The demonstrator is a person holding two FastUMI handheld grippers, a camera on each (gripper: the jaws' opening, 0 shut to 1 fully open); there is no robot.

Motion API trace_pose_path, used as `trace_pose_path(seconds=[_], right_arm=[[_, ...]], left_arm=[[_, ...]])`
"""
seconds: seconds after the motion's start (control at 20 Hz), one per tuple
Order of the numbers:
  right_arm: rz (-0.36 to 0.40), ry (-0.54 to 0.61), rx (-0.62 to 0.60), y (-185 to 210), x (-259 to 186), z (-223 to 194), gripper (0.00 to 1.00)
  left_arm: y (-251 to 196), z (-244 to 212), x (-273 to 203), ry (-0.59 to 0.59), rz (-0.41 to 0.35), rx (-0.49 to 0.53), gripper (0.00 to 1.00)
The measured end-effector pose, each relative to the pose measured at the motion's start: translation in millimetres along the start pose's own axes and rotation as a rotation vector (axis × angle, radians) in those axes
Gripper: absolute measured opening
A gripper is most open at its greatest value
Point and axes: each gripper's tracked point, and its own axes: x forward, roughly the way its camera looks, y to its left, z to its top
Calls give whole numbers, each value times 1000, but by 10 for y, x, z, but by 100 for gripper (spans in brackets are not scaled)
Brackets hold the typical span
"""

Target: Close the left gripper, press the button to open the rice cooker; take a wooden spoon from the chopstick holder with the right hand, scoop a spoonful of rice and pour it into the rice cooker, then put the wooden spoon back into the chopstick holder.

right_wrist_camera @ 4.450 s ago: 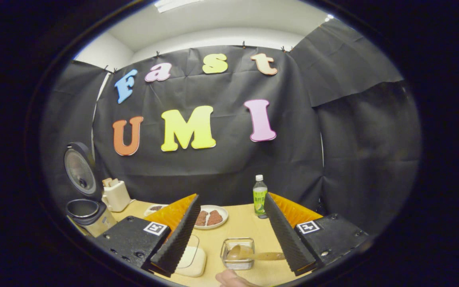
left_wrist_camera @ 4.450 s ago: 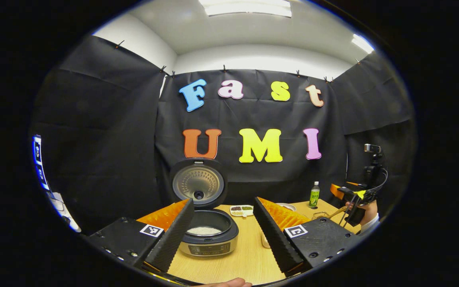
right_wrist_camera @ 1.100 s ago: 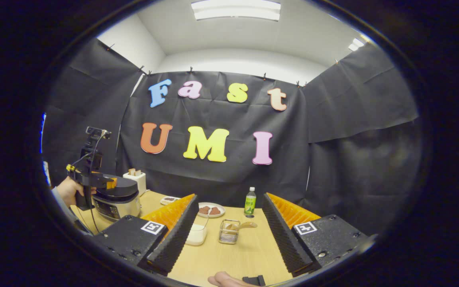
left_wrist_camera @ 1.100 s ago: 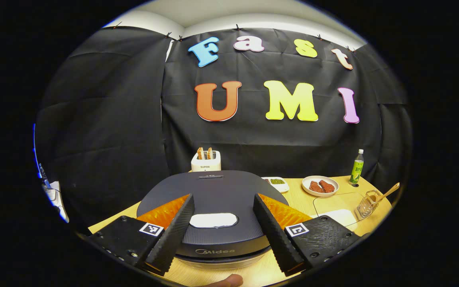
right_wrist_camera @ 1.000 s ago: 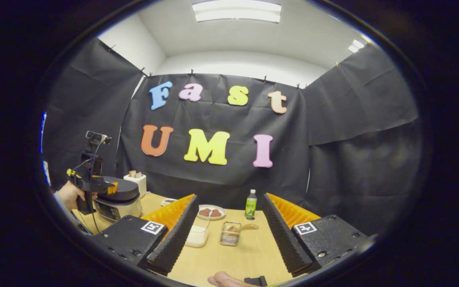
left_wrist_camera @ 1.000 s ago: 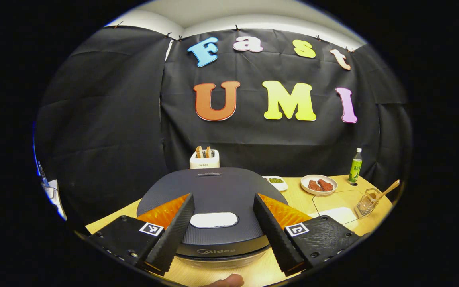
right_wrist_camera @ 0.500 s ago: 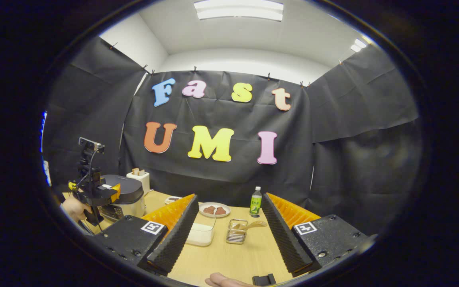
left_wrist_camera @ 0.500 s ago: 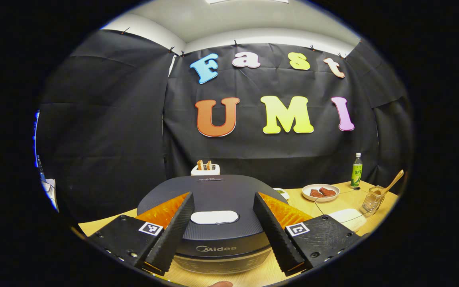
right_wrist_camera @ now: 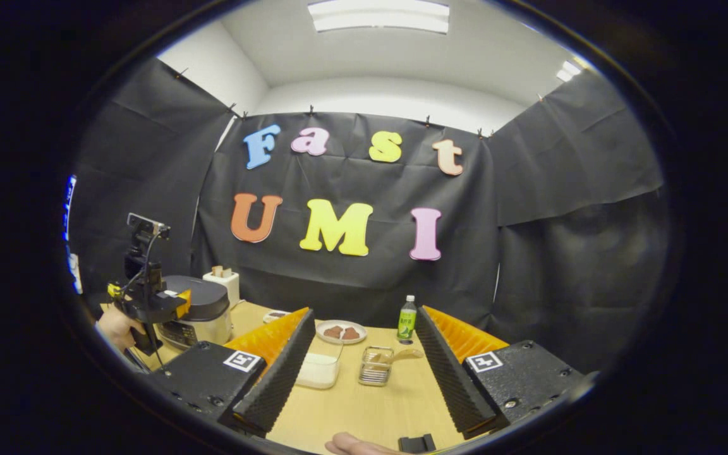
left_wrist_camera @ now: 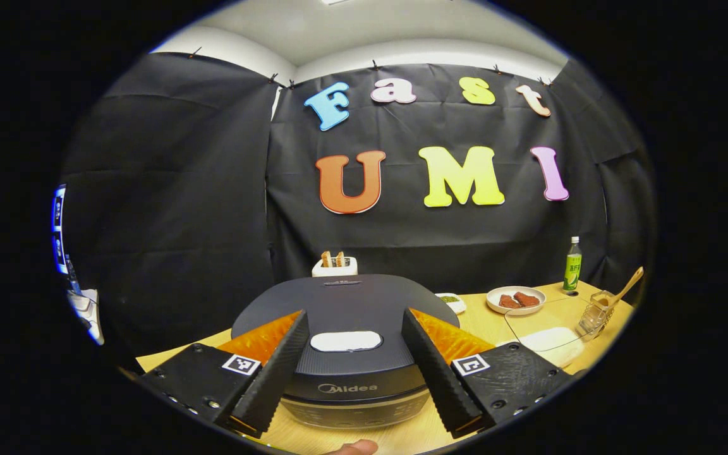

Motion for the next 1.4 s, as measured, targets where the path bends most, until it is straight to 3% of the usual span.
trace_pose_path(seconds=[0.1,0.15,0.2,0.25,0.7,0.9,1.15,1.4], right_arm=[[-7,-10,3,-43,-10,46,100],[-8,-15,4,-55,-20,49,100],[-9,-18,5,-59,-28,61,100],[-10,-19,5,-65,-25,51,100],[11,7,25,-77,24,-109,100],[0,18,33,-187,26,-123,100],[-32,14,61,-353,-14,-49,100],[-40,19,107,-416,-66,68,100]], left_arm=[[-66,8,-54,19,-16,17,100],[-90,15,-76,29,-25,19,94],[-101,22,-102,41,-28,15,100],[-109,26,-127,47,-31,7,94],[-260,131,-560,107,-24,-78,94],[-504,508,-932,50,-58,-52,94],[-831,1001,-1446,-41,-153,-62,94],[-1097,1188,-1898,-72,-212,-112,94]])
